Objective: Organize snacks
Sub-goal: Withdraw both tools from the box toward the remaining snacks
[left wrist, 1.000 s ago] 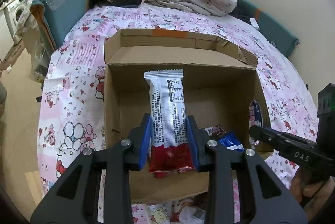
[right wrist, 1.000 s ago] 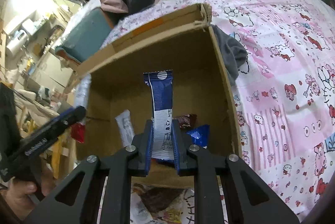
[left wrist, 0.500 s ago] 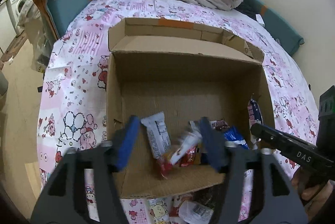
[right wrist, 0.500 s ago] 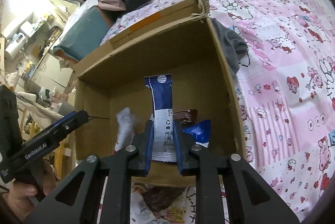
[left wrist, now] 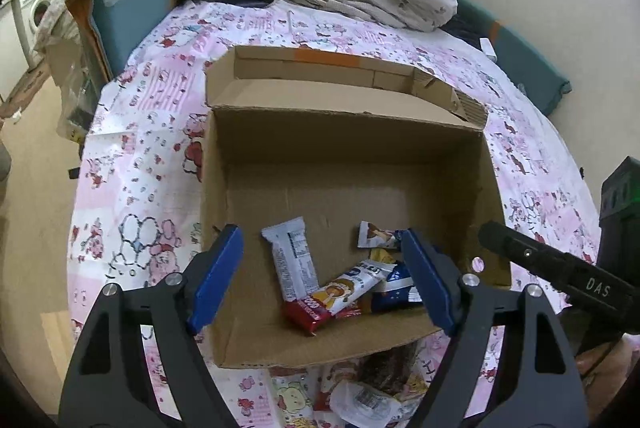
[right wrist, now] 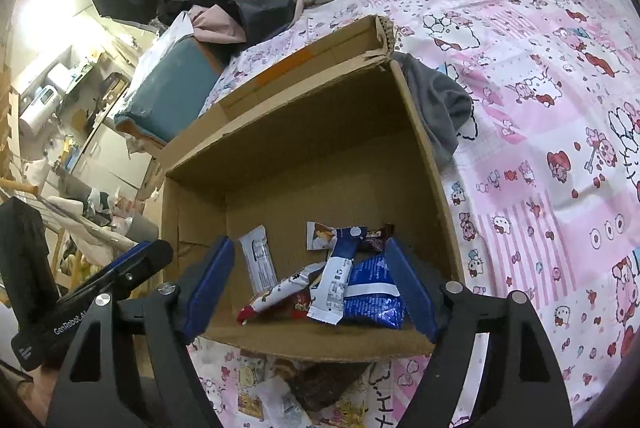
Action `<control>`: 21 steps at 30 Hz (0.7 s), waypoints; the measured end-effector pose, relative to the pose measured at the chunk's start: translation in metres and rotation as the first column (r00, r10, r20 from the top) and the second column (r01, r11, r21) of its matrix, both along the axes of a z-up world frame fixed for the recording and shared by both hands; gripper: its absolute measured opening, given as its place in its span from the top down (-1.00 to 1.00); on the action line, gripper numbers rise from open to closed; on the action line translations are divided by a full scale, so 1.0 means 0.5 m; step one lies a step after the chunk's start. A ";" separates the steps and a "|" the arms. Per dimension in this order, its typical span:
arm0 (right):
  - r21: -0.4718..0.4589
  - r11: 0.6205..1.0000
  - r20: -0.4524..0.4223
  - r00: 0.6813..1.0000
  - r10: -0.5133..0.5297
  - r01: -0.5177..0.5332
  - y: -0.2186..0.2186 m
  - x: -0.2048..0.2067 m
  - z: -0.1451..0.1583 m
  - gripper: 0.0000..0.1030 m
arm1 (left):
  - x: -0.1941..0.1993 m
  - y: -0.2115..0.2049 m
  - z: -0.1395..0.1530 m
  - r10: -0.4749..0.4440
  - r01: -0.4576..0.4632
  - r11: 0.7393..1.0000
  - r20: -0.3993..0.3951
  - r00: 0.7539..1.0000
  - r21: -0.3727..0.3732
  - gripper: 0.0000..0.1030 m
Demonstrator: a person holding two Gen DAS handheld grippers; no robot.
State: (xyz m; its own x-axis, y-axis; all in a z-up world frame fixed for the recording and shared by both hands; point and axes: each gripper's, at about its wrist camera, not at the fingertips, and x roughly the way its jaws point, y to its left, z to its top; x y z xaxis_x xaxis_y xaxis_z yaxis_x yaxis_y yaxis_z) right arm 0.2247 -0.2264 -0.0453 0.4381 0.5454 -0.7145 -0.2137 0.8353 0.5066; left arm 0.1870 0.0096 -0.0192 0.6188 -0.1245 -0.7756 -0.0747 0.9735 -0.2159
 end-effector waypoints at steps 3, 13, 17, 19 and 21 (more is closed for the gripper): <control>0.007 1.000 0.004 1.000 -0.005 0.005 -0.005 -0.007 0.008 -0.56 | -0.010 0.005 0.004 0.005 -0.005 1.000 0.004 1.000 0.004 -0.53; 0.012 1.000 0.013 1.000 -0.024 0.024 -0.019 -0.061 0.036 -0.56 | -0.044 0.022 0.003 0.029 -0.029 1.000 -0.038 0.999 -0.002 -0.55; -0.001 1.000 0.014 1.000 -0.022 0.022 -0.023 -0.085 0.040 -0.56 | -0.072 0.023 0.006 0.048 -0.049 0.999 -0.040 0.998 -0.010 -0.68; 0.001 1.000 0.000 1.000 -0.024 0.024 -0.027 -0.100 0.036 -0.56 | -0.086 0.025 0.006 0.051 -0.052 0.999 -0.041 0.998 -0.013 -0.69; 0.000 1.000 -0.009 1.000 -0.028 0.028 -0.030 -0.115 0.033 -0.56 | -0.098 0.026 0.004 0.049 -0.050 0.999 -0.050 0.998 -0.016 -0.69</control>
State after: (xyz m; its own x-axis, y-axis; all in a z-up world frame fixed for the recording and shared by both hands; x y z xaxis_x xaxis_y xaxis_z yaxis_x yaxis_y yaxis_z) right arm 0.1670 -0.2415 -0.0289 0.4470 0.5329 -0.7184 -0.1854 0.8409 0.5084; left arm 0.1382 0.0228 -0.0174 0.5855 -0.1080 -0.8034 -0.1338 0.9646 -0.2272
